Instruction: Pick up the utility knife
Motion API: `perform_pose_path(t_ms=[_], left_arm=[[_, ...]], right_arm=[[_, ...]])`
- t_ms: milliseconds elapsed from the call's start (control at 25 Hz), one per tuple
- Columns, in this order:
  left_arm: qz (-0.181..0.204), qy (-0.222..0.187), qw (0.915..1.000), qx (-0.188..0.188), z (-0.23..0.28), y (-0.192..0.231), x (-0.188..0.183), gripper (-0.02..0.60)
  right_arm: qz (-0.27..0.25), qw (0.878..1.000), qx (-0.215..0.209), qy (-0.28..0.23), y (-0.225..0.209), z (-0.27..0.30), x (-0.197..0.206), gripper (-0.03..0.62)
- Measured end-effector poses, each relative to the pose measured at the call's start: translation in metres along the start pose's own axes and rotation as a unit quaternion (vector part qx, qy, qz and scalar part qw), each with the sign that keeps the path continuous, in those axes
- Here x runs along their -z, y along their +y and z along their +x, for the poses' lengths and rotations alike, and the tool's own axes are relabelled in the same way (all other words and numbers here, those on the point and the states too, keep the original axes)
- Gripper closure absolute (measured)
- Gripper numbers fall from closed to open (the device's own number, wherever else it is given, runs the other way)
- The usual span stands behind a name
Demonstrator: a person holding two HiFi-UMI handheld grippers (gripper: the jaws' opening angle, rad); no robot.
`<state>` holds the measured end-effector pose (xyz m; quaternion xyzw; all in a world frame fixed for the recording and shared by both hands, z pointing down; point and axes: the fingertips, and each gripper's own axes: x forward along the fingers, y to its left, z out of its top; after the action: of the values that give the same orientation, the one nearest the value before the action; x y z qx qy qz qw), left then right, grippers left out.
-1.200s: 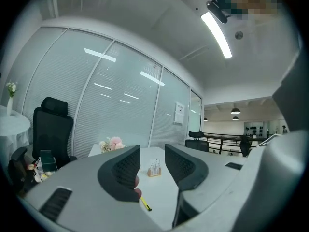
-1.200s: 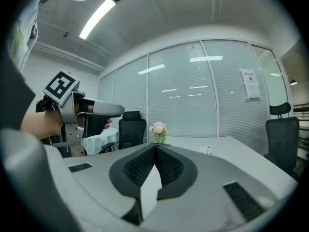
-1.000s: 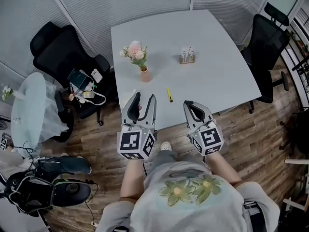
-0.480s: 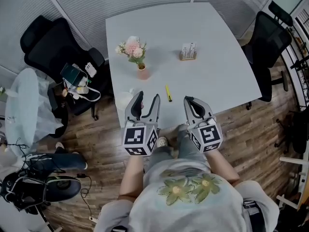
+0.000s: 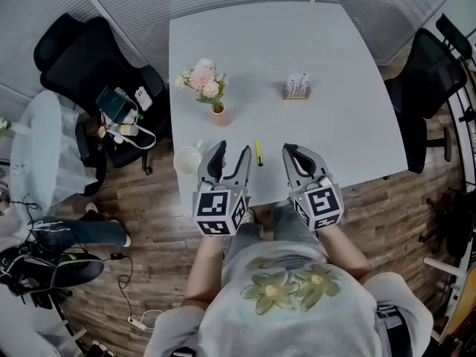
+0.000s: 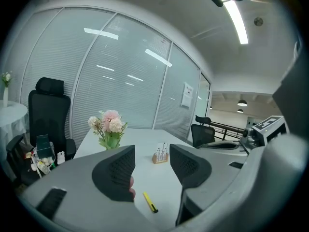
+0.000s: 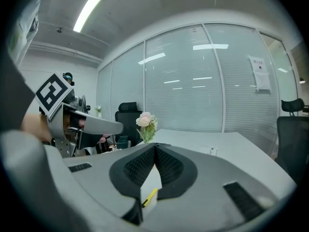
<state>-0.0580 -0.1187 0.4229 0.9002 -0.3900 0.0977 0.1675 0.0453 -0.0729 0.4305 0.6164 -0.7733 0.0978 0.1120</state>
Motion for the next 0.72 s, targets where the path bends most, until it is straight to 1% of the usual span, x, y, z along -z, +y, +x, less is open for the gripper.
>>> perform_pose_path(t_ms=[360,720], left_arm=[[-0.015,0.035,0.9986,-0.037,0.038,0.006,0.016,0.357],[-0.036,0.072,0.9942,-0.071,0.063,0.004,0.057,0.357]], right_arm=[[-0.008,0.999,-0.044,0.008,-0.027,0.029,-0.004,0.589],[-0.010,0.997,-0.076,0.022,-0.044,0.045,0.008,0.588]])
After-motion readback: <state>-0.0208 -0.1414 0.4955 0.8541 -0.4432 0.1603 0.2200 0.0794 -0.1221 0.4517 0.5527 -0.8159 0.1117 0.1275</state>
